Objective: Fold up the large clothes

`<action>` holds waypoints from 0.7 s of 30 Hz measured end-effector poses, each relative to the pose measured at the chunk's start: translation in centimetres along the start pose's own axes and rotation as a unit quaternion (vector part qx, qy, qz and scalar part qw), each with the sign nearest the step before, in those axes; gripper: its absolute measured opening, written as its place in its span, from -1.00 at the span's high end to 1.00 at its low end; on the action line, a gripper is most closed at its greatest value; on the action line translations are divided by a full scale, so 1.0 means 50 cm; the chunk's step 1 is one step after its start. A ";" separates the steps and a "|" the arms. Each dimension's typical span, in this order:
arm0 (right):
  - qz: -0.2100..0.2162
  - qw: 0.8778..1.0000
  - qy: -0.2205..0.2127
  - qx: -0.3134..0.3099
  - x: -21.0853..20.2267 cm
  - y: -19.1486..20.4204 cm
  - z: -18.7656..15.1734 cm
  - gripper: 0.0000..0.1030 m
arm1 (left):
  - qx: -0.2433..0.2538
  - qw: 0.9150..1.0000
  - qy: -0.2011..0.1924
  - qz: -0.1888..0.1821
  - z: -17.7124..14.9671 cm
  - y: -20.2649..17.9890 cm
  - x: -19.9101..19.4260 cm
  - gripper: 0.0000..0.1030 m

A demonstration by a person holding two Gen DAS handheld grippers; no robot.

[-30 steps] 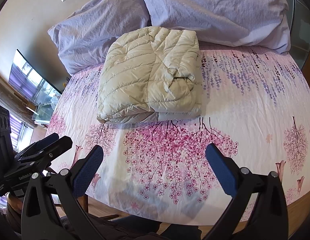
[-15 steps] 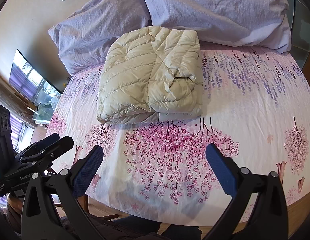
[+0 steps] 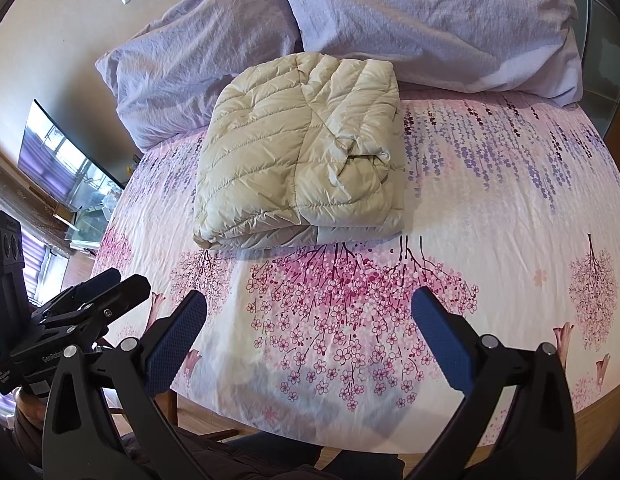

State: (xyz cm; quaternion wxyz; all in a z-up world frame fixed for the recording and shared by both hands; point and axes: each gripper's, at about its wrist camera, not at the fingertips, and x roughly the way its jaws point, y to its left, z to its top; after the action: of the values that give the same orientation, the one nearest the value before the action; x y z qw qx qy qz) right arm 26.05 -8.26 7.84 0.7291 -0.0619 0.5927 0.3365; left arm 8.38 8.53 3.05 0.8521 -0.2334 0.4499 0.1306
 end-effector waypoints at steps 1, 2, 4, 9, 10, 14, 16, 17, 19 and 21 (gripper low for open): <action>0.000 1.000 0.000 0.001 0.001 0.000 0.001 -0.97 | 0.000 1.000 0.000 0.000 0.000 0.000 0.000 -0.95; 0.000 1.000 0.001 0.001 0.002 0.001 0.001 -0.97 | 0.000 1.000 0.000 0.000 0.000 0.001 0.001 -0.95; 0.001 1.000 0.001 0.001 0.003 0.001 0.002 -0.97 | 0.000 1.000 0.000 0.000 0.000 0.000 0.000 -0.95; 0.001 1.000 0.001 0.002 0.005 0.000 0.002 -0.97 | 0.001 1.000 0.000 0.001 0.000 -0.001 0.001 -0.95; 0.001 1.000 0.002 0.003 0.006 0.001 0.002 -0.97 | 0.002 1.000 -0.001 0.002 0.000 0.000 0.001 -0.95; 0.001 1.000 0.002 0.005 0.008 -0.002 0.004 -0.97 | 0.003 1.000 0.000 0.002 0.001 0.000 0.003 -0.95; 0.002 1.000 0.002 0.005 0.008 -0.003 0.004 -0.97 | 0.003 1.000 0.001 0.002 0.002 0.001 0.005 -0.95; 0.002 1.000 0.002 0.005 0.008 -0.003 0.004 -0.97 | 0.003 1.000 0.002 0.001 0.003 0.001 0.005 -0.95; 0.002 1.000 0.002 0.005 0.008 -0.003 0.004 -0.97 | 0.003 1.000 0.003 0.001 0.004 0.000 0.007 -0.95; 0.002 1.000 0.002 0.005 0.008 -0.003 0.004 -0.97 | 0.004 1.000 0.004 0.001 0.005 0.000 0.008 -0.95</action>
State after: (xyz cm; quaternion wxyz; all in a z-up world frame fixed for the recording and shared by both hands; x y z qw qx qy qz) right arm 26.34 -8.09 7.49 0.7274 -0.0581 0.5962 0.3347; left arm 8.76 8.66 2.83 0.8512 -0.2306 0.4535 0.1287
